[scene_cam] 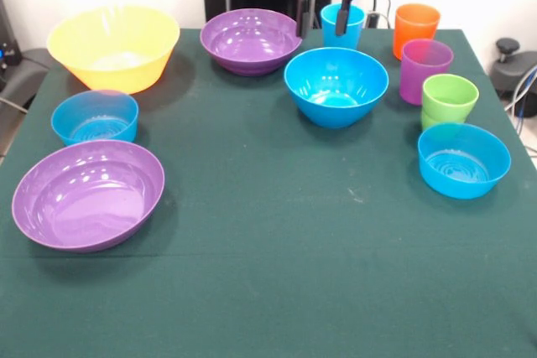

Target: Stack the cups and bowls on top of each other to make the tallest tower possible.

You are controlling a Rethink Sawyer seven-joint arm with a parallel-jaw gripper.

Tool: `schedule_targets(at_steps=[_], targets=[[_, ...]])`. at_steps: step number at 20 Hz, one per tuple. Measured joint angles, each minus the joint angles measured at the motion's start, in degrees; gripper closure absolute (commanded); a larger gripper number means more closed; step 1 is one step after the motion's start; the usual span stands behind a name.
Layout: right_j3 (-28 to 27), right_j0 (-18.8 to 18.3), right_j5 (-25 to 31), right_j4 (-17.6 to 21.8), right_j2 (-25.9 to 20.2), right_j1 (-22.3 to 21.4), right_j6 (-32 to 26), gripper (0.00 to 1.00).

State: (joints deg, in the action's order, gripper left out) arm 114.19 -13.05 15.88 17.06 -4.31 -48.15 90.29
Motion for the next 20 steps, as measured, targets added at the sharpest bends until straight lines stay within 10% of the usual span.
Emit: schedule_targets(at_steps=[20], targets=[[-8.24, -1.49, 1.99, 4.03, 1.38, -0.09, 0.00, 0.00]])
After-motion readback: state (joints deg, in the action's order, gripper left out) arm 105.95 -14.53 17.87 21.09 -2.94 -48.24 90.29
